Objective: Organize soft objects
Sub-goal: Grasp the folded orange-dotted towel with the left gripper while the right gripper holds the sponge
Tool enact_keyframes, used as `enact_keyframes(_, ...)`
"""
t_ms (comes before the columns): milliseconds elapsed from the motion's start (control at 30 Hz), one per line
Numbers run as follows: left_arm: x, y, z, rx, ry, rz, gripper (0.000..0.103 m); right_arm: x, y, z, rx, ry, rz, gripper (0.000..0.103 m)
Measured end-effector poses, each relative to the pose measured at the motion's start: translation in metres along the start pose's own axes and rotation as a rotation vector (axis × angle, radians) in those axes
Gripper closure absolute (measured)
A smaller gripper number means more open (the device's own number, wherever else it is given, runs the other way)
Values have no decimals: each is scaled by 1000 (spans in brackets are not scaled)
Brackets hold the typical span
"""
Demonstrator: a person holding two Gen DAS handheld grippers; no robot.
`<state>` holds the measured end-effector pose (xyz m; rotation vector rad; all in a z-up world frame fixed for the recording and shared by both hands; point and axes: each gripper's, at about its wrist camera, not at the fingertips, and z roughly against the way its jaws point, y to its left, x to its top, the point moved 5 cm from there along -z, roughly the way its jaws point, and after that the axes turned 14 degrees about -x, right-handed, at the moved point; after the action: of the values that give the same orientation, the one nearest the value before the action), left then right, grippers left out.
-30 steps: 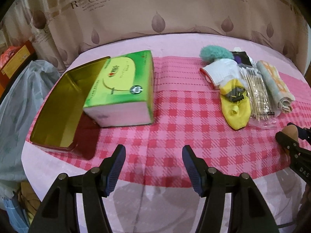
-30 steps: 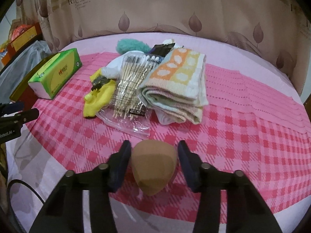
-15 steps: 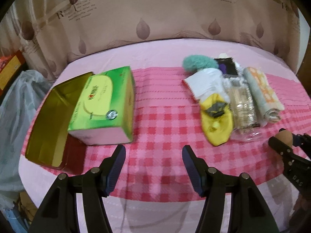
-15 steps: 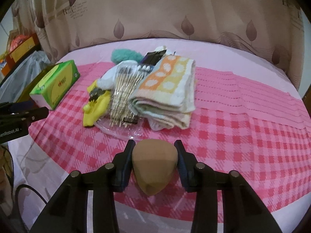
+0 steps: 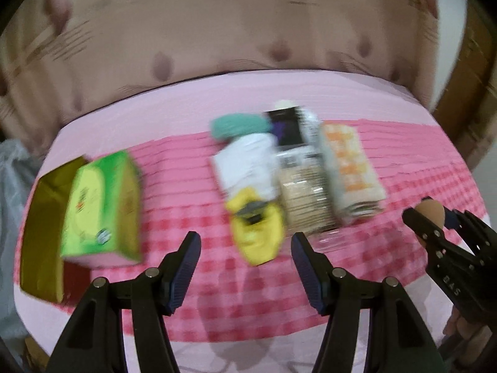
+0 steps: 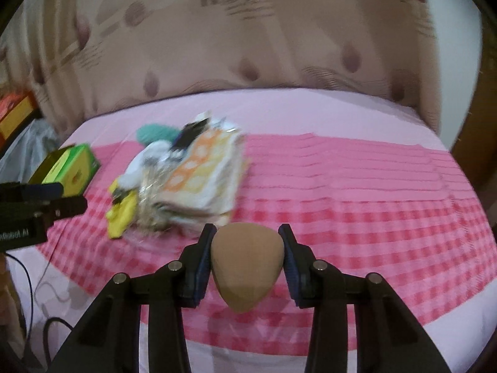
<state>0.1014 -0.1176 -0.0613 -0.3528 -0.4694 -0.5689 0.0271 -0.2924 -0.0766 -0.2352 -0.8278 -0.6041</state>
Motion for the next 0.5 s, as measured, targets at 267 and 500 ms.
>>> enact_keyframes(267,33,-42,-32,-109,55,-9,41,15,-67,14,-84,-48,-156,65)
enact_keyframes(500,53,-66,-62,-140,111,-5,41,15,-86,15,-77,-43,-217,66)
